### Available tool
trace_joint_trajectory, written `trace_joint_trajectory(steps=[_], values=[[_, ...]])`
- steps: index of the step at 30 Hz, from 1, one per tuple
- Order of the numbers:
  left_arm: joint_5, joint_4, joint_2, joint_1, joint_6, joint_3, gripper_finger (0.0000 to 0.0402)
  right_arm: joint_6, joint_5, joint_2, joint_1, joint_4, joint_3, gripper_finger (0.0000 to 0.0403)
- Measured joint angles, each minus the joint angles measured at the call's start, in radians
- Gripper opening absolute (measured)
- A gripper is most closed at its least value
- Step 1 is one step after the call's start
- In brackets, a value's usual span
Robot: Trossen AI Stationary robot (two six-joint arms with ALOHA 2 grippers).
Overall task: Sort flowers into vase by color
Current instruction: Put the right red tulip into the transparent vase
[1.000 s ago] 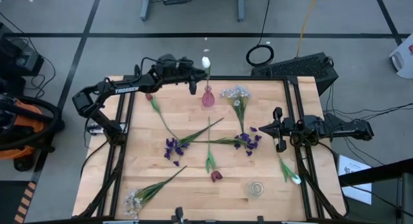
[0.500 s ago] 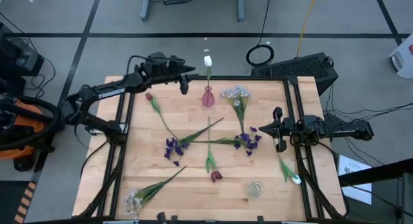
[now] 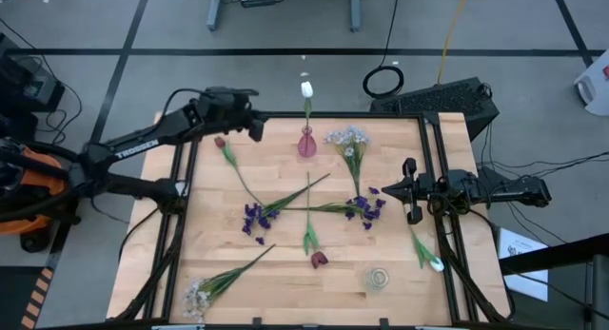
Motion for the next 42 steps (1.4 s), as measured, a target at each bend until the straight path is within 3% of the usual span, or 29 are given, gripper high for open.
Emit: trace_joint_trajectory(steps=[6,12,18,22,26,31,36,42], values=[[-0.191,-0.136,-0.014,-0.198,-0.153,0.0,0.0178,0.0,0.0,0.0,0.0,0.0,0.0,0.0],[-0.334,-0.142,-0.014,-0.447,-0.406,-0.065,0.0178,0.0,0.0,0.0,0.0,0.0,0.0,0.0],[-0.395,-0.137,-0.004,-0.656,-0.725,-0.163,0.0178,0.0,0.0,0.0,0.0,0.001,0.0,0.0],[-0.436,-0.137,0.011,-0.75,-0.839,-0.202,0.0178,0.023,0.013,0.0,0.0,0.002,0.0,0.0],[-0.438,-0.142,0.025,-0.793,-0.868,-0.233,0.0178,0.117,0.033,0.0,0.0,0.005,0.001,0.0],[-0.438,-0.157,0.027,-0.817,-0.834,-0.246,0.0178,0.126,0.081,0.064,0.003,-0.041,0.083,0.0],[-0.439,-0.158,0.026,-0.817,-0.736,-0.246,0.0178,0.094,0.187,0.267,0.02,-0.185,0.275,0.0],[-0.438,-0.236,0.023,-0.816,-0.667,-0.246,0.0178,0.158,0.241,0.626,0.047,-0.349,0.549,0.0]])
